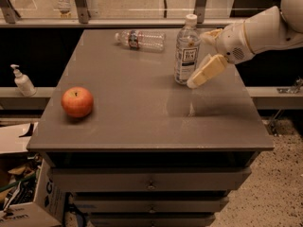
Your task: Knock blue plastic bottle over
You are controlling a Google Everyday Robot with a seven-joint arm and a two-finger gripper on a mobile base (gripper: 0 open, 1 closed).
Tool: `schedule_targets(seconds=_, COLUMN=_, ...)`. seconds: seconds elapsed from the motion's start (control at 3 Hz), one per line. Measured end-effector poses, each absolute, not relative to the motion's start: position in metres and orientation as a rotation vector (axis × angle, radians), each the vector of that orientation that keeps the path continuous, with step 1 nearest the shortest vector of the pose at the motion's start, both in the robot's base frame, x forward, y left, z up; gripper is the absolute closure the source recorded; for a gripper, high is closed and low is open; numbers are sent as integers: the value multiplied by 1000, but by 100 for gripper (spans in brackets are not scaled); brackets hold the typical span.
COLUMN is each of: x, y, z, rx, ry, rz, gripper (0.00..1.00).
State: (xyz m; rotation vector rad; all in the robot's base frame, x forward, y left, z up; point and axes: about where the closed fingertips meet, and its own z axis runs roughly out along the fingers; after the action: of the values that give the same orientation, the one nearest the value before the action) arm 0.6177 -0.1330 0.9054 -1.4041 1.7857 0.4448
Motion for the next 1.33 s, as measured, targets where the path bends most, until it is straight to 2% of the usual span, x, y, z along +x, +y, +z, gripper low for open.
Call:
schedule_targets(seconds=0.33, x=620, y=-106, z=915, rx=-1416, ry=1687, rz=489, gripper=0)
schedule_targets(seconds=1.33, x=630, y=-84, z=920, rx=-1353, ry=1625, rz=516, gripper=0)
